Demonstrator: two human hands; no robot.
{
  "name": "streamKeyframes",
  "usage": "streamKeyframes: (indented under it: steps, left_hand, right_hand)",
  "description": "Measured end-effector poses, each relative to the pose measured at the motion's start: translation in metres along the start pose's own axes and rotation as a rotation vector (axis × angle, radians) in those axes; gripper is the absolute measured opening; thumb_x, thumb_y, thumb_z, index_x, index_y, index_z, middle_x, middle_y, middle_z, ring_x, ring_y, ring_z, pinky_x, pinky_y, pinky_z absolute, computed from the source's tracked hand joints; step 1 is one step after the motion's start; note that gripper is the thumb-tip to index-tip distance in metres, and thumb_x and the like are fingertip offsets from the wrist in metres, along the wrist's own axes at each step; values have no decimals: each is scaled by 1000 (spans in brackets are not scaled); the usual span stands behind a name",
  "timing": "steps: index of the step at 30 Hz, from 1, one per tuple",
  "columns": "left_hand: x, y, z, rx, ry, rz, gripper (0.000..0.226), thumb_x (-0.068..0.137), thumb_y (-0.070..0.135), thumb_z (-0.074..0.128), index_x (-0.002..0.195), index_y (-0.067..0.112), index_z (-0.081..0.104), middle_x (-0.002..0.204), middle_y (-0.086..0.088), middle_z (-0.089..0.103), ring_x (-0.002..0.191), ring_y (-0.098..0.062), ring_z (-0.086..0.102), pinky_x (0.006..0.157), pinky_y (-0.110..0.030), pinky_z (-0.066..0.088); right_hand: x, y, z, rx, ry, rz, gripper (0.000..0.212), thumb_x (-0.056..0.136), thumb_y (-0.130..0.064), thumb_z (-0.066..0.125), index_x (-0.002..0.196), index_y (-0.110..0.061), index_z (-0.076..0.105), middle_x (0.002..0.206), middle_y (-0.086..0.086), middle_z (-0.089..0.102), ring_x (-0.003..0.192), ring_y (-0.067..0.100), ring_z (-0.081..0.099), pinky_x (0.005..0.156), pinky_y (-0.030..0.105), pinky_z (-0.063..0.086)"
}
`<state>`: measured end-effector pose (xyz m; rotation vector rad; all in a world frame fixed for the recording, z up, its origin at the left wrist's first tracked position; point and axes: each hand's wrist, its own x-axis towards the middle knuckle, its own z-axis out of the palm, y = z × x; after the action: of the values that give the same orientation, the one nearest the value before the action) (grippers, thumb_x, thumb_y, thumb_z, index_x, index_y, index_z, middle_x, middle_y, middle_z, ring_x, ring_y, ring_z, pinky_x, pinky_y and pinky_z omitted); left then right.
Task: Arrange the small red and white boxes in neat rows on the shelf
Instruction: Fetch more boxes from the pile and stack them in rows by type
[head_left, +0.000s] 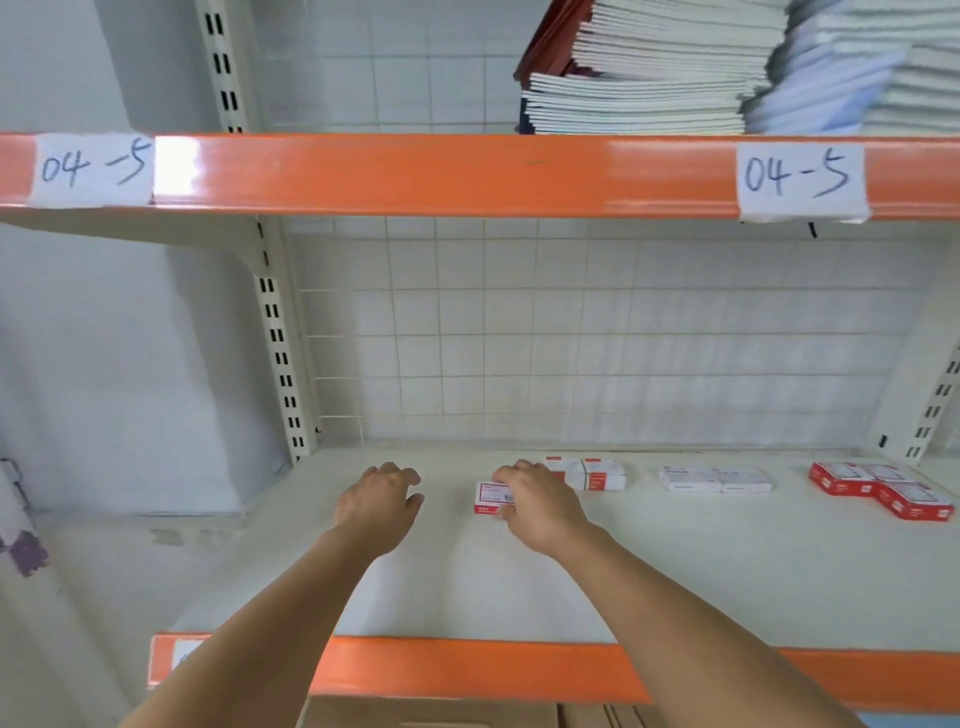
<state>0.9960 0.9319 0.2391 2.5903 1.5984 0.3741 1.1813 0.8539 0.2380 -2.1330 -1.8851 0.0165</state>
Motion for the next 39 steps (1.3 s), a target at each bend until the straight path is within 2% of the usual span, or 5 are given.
streamKeyframes:
  steps: [11,24,29,34,39]
  left_hand:
    - [22,-56,1,-1,7,-48,37,100,35,37,135,29,45,134,8,46,125,-12,41,90,-30,44]
    - [56,-77,14,-110,-16,42,36,99,34,40,133,28,47,133,6,48,123,-14,43,91,-30,43]
    - [58,-70,13,-156,4,81,35,98,34,42,132,28,49,132,7,48,123,-13,43,90,-31,43]
    - [55,-47,12,-218,36,180,30,97,30,44,126,27,54,124,6,53,116,-14,48,85,-30,45]
    - [53,2,19,-278,19,310,26,97,28,44,119,27,58,122,8,53,113,-12,50,84,-28,44]
  right_hand:
    - [66,-44,32,24,-47,-12,34,93,-16,51,127,-16,51,122,5,51,117,25,44,84,36,45]
    - [104,-59,57,26,-72,41,40,93,-14,51,132,-19,48,127,4,49,119,24,42,88,36,45]
    - [94,-56,53,46,11,54,45,94,-22,51,139,-21,43,136,0,45,127,21,38,94,34,42]
    - [62,-40,39,-11,126,77,41,95,-27,47,136,-21,44,134,-2,48,126,19,38,90,31,42]
    - [12,0,15,-39,179,221,43,96,-33,47,138,-21,42,137,-3,46,129,17,38,95,29,38]
